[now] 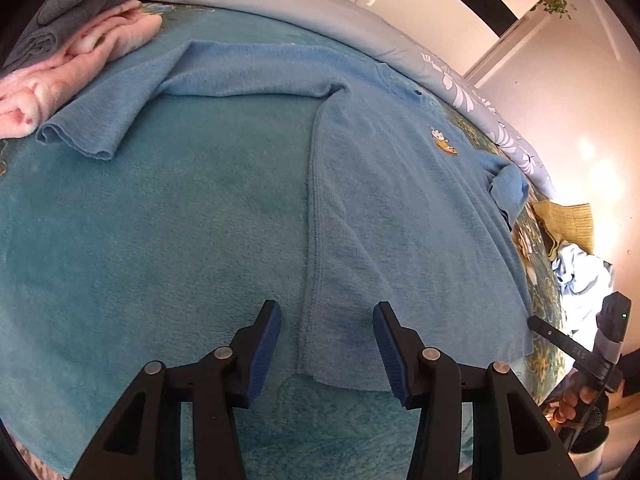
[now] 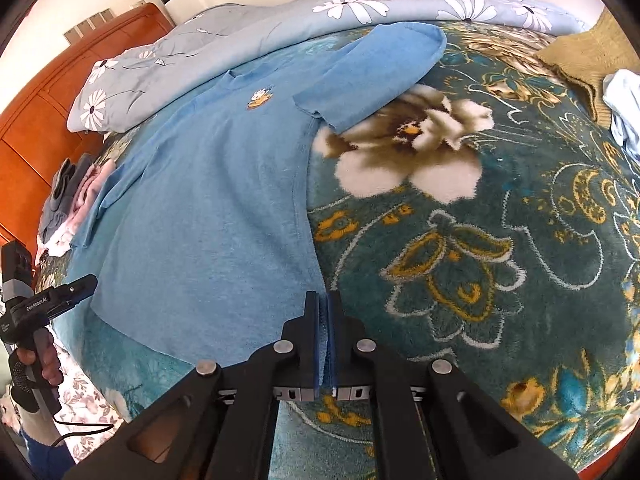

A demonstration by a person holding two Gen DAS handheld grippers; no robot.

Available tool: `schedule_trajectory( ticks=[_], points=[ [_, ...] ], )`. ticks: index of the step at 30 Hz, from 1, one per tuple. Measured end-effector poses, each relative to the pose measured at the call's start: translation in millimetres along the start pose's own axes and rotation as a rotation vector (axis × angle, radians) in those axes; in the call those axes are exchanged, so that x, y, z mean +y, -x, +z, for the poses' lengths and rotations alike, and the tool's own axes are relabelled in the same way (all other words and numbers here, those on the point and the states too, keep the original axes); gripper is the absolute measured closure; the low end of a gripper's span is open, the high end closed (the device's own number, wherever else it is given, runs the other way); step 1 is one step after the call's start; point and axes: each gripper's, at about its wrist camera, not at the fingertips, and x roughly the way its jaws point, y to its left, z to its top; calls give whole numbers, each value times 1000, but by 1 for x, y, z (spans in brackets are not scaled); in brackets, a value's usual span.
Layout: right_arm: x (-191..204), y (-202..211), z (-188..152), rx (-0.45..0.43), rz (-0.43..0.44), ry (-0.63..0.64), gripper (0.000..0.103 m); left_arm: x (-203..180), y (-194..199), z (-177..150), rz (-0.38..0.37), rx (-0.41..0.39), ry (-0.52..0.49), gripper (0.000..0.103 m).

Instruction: Fold clothes

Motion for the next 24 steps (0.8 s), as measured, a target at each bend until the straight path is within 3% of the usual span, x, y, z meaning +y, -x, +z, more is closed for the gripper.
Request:
schedule_trajectory(
  ticks=[4,6,10,12,16,24],
  points=[
    [0,-3,-3,-4,16,1,100,4,1,0,-15,-7,29,54],
    [-1,-2,-4,-6,24,-6,100,4,1,-3,-13,-11,38,65],
    [-5,0,-6,-11,37,-18,100,0,-1,-7,-26,-3,53,75],
    [-4,1,-7,-13,37,-17,100,0,-3,-7,-8,-7,60,98],
    [-2,7,-8,-19,41,-23,100,2,10,-10,-31,-50,81,98],
    [7,32,-14,-45,42,18,100,-5,42,-21,-14,-93,24,98]
  ],
)
